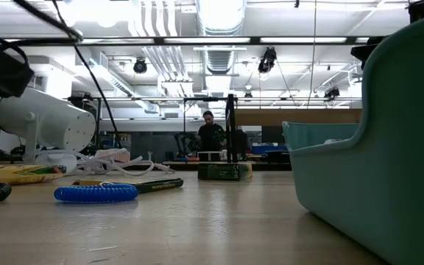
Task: Pick & Place Office Desk Supplies
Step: Put the orange rubber band into the blue bin
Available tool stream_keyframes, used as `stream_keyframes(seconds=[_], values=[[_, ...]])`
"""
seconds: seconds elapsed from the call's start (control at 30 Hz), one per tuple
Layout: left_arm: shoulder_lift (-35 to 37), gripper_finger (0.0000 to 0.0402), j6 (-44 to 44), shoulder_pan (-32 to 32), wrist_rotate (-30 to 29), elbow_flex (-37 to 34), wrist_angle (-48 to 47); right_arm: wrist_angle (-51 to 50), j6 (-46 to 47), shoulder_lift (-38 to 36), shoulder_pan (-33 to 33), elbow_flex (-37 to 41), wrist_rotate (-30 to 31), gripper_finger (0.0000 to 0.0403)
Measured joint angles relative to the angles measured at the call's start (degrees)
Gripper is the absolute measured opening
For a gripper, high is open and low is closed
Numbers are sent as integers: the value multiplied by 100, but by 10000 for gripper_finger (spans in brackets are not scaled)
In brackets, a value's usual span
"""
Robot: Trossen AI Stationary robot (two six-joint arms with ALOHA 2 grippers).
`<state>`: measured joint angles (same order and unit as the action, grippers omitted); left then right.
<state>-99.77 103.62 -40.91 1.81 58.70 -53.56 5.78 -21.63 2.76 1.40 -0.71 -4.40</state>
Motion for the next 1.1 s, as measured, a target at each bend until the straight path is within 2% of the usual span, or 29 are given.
stream_keyframes(seconds=[0.2, 0.33, 0.57, 0.73, 0.93, 1.1], values=[[337, 4, 16, 0, -395, 62, 20, 0, 0, 0, 0, -1, 0, 8], [543, 4, 13, 0, -894, 147, 33, 0, 0, 0, 1, -1, 2, 8], [819, 5, -596, 0, -2214, 282, 269, 0, 0, 0, 0, 0, 1, 8], [893, 5, -1150, -2, -3475, 297, 489, 0, 0, 0, -1, 0, 0, 8], [895, 5, -2950, 0, -4428, 297, 1669, 0, 0, 0, 1, 0, 1, 8], [895, 5, -5283, 0, -4841, 295, 3252, 0, 0, 0, 1, -2, 0, 8]])
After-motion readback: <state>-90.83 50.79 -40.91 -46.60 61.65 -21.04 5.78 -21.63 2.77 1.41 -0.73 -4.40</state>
